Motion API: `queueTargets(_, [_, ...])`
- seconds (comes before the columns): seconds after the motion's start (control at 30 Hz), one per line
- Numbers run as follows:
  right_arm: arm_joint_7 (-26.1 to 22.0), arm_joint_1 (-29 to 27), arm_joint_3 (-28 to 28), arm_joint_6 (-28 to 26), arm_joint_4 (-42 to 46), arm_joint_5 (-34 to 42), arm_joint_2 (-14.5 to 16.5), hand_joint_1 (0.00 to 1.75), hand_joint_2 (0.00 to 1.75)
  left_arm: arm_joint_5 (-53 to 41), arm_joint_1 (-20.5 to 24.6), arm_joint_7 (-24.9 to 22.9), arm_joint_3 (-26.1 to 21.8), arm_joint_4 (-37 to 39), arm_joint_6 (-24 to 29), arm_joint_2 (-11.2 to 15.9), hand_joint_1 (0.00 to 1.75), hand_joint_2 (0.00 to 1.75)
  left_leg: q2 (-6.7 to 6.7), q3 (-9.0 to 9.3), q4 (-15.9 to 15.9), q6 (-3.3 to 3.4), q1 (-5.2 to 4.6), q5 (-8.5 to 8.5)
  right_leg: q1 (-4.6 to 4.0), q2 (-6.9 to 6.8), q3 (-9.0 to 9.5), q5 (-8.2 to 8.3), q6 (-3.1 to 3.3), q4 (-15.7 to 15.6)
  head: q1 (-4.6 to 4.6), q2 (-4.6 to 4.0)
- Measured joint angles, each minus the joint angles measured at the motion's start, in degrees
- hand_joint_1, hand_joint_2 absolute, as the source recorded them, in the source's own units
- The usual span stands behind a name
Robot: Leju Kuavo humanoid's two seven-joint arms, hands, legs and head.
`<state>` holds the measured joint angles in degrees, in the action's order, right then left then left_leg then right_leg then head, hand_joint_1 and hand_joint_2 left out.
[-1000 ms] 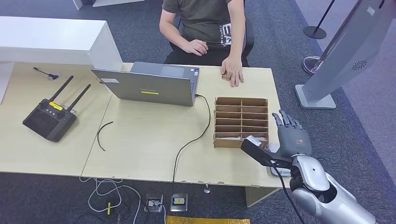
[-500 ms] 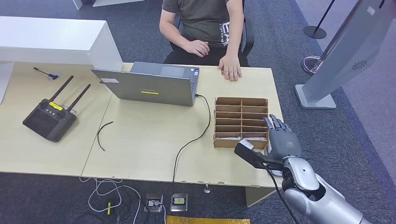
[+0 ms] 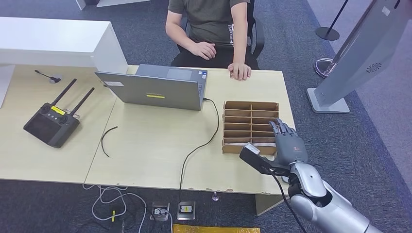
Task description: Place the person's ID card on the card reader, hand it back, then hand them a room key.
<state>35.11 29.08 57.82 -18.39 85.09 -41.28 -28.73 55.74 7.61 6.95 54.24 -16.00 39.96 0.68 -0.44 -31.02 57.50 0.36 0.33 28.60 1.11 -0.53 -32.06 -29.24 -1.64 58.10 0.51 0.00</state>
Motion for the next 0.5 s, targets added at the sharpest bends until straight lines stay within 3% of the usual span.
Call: queueTargets(0.5, [-0.8,0.6,0.7,-0.4,-2.0,1.3,0.9,0.0,1.75,0.2,0.1,-0.6,0.0,0.0,-0.1,0.0,0.0,0.0,0.0,0.0,0.0,0.0,0.0,0.0,0.0,0.0,0.0,0.0,0.0,0.0,-0.01,0.0])
